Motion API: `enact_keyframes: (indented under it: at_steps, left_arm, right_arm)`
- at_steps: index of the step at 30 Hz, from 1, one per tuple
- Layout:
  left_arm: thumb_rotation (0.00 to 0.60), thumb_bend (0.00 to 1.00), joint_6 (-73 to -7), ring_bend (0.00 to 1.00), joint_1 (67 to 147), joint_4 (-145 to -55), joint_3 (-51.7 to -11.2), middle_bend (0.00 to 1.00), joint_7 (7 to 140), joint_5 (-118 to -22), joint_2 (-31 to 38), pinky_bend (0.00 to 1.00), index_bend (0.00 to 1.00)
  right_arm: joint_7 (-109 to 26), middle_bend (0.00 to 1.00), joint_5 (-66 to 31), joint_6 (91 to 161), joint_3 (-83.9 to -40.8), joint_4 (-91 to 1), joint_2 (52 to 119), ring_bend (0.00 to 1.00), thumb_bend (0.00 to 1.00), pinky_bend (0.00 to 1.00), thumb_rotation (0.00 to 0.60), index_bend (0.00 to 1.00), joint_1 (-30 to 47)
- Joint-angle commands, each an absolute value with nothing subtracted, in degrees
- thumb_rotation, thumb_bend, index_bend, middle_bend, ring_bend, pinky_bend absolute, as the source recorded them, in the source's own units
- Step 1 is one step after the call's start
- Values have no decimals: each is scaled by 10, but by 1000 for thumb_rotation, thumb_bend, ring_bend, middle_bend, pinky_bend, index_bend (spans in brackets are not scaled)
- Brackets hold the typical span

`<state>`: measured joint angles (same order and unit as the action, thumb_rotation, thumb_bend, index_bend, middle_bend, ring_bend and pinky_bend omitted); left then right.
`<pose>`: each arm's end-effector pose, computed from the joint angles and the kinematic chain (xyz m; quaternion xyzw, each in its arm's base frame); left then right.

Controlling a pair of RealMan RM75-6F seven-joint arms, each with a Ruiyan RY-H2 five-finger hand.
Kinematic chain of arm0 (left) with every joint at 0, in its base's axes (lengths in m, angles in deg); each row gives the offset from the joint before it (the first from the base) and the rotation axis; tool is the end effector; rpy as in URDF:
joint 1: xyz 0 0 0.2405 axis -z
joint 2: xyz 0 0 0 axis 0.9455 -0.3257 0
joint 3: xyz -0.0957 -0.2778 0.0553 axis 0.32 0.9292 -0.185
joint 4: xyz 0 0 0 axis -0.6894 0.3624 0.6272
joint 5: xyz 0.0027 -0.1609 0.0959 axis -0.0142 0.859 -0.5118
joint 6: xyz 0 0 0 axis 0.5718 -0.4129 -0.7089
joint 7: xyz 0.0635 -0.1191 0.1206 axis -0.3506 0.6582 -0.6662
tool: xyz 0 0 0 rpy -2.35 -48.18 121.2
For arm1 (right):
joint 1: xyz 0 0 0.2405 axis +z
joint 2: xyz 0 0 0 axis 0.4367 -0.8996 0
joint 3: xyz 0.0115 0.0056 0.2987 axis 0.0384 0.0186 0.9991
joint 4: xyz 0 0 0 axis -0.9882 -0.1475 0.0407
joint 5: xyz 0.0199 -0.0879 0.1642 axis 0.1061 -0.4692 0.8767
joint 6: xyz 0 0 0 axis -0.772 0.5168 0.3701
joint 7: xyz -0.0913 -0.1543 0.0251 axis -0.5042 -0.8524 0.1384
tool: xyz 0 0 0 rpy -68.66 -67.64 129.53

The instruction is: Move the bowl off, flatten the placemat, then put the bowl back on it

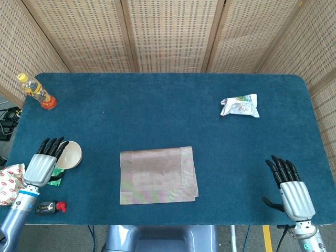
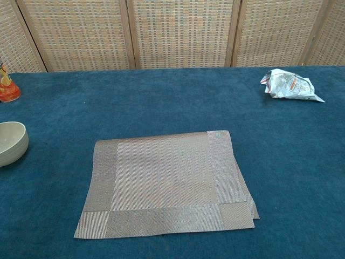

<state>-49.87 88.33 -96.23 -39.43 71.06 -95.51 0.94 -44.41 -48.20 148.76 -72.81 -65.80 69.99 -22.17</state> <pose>-0.3529 0.2932 0.0935 -0.7053 -0.3223 -0.3251 0.5412 -0.3119 -0.2004 0.1618 0.6188 -0.3950 0.4244 0.5301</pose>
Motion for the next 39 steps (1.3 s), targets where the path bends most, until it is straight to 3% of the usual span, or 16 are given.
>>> enact_keyframes:
  at_steps: [1,9,17,27,39]
  left_arm:
    - [600,184,-527,0,876,-991,-392,0,724,-971,-11,0,52]
    - [600,85,-562,0,875,-1063,-418,0,687,-1037,-32,0,120]
    - [600,90,-546,0,871,-1123,-452,0,608,-1079,-7,0,213]
    - [600,99,-507,0,869,-1123,-478,0,551,-1100,60,0,309]
    - [600,108,-478,0,871,-1100,-474,0,511,-1091,123,0,354]
  right_arm:
    - [-444,0,-482,1488,-728,-658,700,0,197,0,600,0,-222]
    - [-446,0,-483,1490,-728,-659,701,0,197,0,600,0,-223]
    - [-442,0,-479,1489,-727,-661,697,0,197,0,600,0,-223]
    - [-436,0,-479,1490,-726,-663,693,0,198,0,600,0,-224]
    - [-425,0,-479,1492,-725,-663,688,0,197,0,600,0,-224]
